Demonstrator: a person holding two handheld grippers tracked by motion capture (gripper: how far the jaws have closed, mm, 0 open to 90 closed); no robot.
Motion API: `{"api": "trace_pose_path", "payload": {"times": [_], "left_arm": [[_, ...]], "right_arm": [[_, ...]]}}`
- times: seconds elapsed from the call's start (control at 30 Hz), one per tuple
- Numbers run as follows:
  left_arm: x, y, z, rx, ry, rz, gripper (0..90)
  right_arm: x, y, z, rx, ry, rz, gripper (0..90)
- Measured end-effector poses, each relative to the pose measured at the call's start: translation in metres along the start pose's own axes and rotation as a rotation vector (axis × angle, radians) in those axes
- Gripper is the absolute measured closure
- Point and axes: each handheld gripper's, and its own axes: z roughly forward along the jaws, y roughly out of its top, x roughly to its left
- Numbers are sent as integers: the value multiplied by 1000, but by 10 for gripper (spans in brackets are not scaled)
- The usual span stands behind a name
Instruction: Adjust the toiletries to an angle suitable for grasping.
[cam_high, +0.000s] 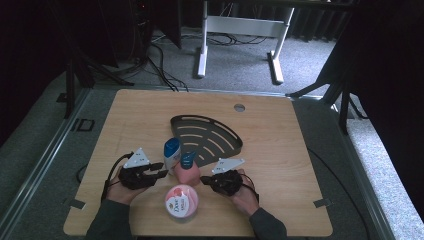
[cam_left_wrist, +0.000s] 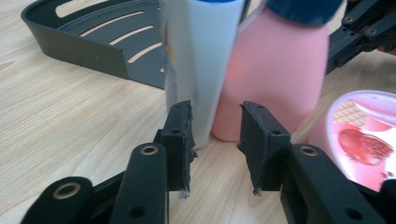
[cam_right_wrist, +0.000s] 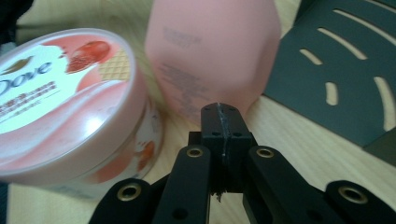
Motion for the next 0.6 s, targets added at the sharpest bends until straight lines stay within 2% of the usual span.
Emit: {"api": "trace_pose_path", "payload": {"times": [0.13, 0.23, 0.3, 0.4, 0.6], "left_arm": [[3, 1, 5, 4, 1, -3, 610], [5, 2, 9, -1, -15, -5, 589], [6, 3, 12, 6, -14, 2, 574], [8, 3, 14, 11, -14, 1, 577], [9, 3, 15, 13, -14, 4, 592]], "right_arm": [[2, 4, 3, 7, -21, -21, 900], [2, 4, 3, 9, -31, -36, 900], [0, 4, 3, 12, -42, -31, 900], [-4, 3, 4, 10, -39, -14, 900], [-9, 5, 7, 6, -36, -9, 900]]}}
